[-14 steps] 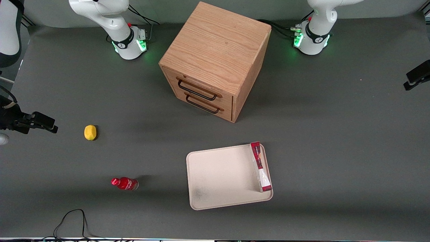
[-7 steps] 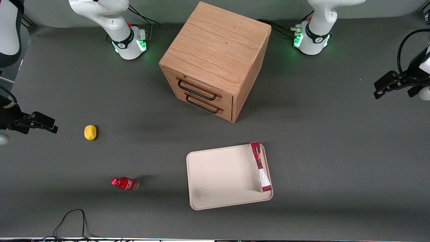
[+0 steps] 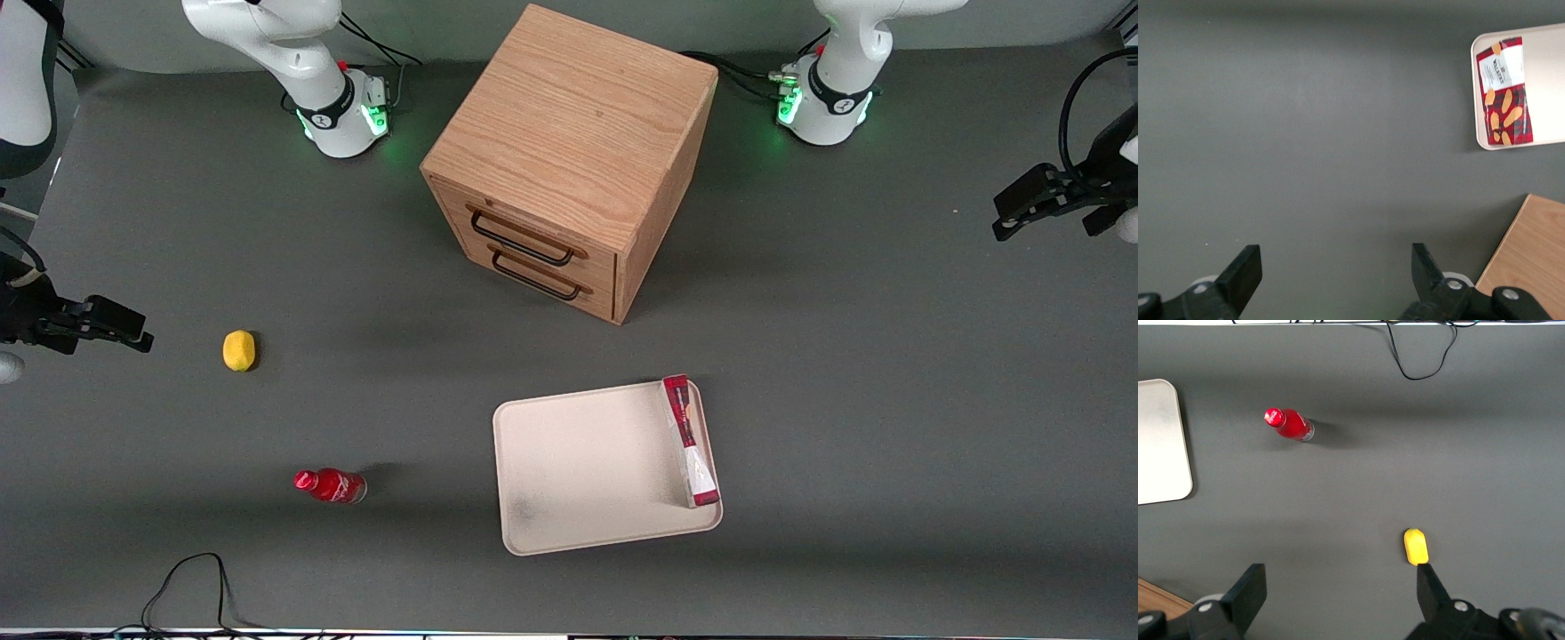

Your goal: Place red cookie box on tray

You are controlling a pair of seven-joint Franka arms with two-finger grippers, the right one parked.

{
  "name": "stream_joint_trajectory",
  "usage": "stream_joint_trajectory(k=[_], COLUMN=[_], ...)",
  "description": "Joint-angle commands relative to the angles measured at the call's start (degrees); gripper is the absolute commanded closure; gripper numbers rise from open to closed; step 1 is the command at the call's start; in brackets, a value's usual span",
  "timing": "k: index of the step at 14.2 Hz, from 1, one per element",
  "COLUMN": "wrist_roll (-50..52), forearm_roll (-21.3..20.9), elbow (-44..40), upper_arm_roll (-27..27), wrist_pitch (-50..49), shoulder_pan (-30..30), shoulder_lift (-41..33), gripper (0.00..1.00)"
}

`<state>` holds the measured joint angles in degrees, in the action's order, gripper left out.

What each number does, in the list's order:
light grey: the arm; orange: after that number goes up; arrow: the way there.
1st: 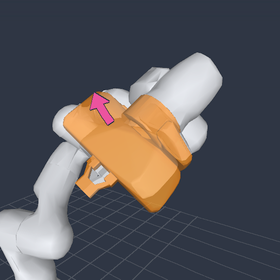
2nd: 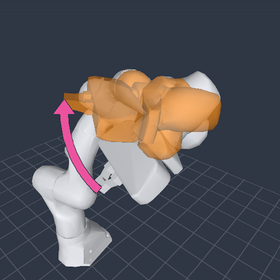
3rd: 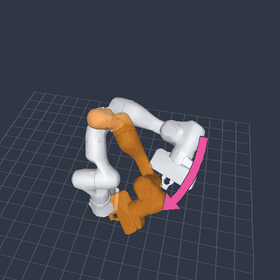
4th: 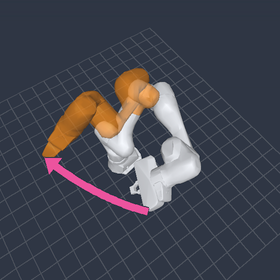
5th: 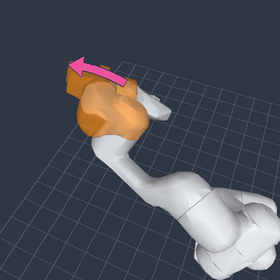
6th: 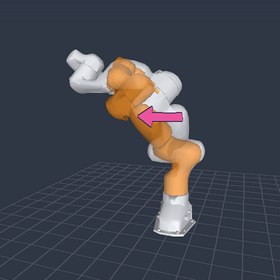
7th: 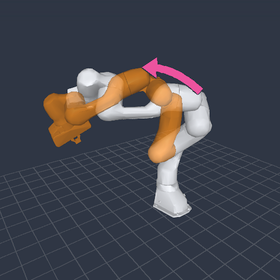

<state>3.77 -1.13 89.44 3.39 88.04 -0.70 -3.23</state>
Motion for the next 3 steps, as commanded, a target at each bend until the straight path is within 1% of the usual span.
stream_joint_trajectory(k=[1,3], wrist_roll=[-2.3,-2.4], forearm_roll=[0.6,0.7], elbow=[-0.4,-0.4], upper_arm_roll=[0.6,0.5], wrist_pitch=[-2.4,-2.5], shoulder_pan=[-1.0,-1.0], shoulder_lift=[-0.8,-0.8], gripper=[0.00,0.00])
